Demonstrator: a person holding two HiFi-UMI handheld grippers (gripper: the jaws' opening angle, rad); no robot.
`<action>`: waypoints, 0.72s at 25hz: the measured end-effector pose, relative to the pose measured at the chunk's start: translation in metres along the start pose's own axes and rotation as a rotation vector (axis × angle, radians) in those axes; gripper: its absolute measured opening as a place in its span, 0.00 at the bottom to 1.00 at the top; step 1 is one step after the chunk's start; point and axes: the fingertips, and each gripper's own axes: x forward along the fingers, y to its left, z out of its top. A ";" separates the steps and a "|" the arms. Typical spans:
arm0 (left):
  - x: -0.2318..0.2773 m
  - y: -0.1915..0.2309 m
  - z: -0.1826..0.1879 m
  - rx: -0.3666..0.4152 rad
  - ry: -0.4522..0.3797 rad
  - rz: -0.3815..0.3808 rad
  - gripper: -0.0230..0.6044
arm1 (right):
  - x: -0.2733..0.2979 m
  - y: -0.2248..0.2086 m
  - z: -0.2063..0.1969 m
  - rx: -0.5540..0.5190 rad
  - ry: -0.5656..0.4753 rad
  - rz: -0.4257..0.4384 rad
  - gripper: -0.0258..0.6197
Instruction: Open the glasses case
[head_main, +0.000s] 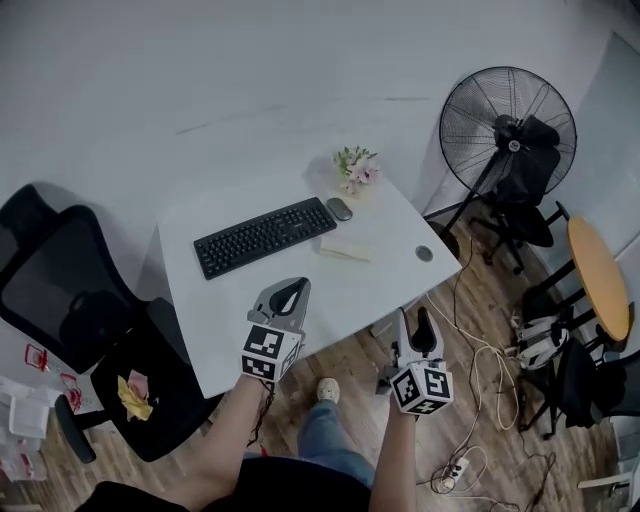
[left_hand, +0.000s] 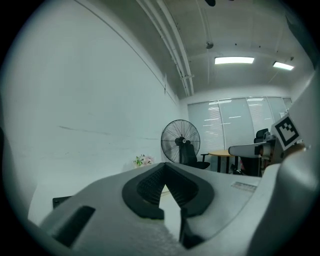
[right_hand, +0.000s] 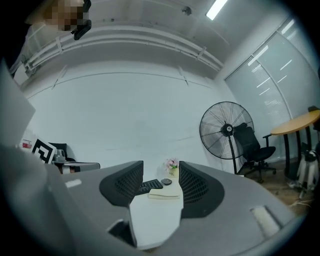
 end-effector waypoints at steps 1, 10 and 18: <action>0.014 0.004 -0.002 -0.003 0.009 0.013 0.05 | 0.016 -0.010 -0.001 0.007 0.009 0.011 0.37; 0.132 0.052 0.008 -0.018 0.029 0.149 0.05 | 0.168 -0.069 0.000 0.039 0.070 0.149 0.37; 0.174 0.080 0.007 -0.040 0.033 0.269 0.05 | 0.246 -0.087 -0.012 0.038 0.126 0.267 0.37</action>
